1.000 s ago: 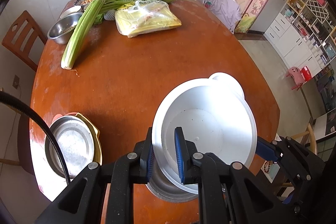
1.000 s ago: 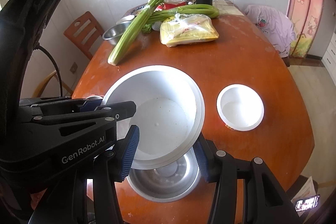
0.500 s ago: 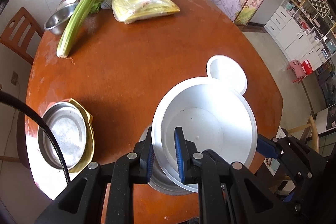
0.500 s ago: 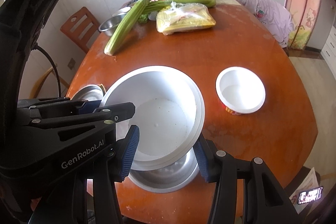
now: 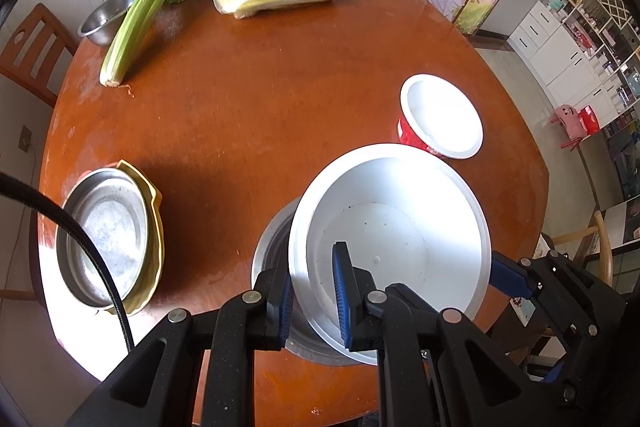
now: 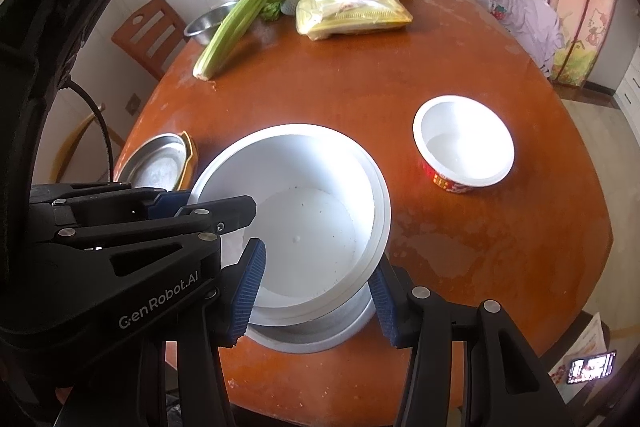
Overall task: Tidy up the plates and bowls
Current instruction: 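Lower the large white bowl into the steel bowl with the left gripper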
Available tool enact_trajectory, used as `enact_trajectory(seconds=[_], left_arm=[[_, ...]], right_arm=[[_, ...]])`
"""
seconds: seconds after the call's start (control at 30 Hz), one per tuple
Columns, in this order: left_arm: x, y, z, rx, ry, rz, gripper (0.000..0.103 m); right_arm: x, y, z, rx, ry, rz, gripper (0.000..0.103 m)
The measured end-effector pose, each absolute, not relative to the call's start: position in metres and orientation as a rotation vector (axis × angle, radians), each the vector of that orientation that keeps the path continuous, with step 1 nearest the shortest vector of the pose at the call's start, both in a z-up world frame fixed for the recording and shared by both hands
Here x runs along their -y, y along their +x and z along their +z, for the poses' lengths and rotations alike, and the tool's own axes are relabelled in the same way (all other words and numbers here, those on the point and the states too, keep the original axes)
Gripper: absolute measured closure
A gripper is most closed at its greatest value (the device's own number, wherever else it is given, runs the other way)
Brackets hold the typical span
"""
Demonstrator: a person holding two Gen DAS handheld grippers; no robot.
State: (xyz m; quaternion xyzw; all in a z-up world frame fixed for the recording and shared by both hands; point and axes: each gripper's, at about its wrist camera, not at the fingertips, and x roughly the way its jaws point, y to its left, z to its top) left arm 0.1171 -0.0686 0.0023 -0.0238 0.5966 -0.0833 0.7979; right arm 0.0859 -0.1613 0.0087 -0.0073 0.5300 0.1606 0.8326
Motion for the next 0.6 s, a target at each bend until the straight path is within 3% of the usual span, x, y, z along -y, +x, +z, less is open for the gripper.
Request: enact_trajectory(seconds=[0.6], left_arm=[[0.071, 0.110, -0.045, -1.378, -0.066, -0.179, 0.086]], right_arm=[[0.163, 0.079, -0.033, -1.208, -0.034, 0.341, 0.049]])
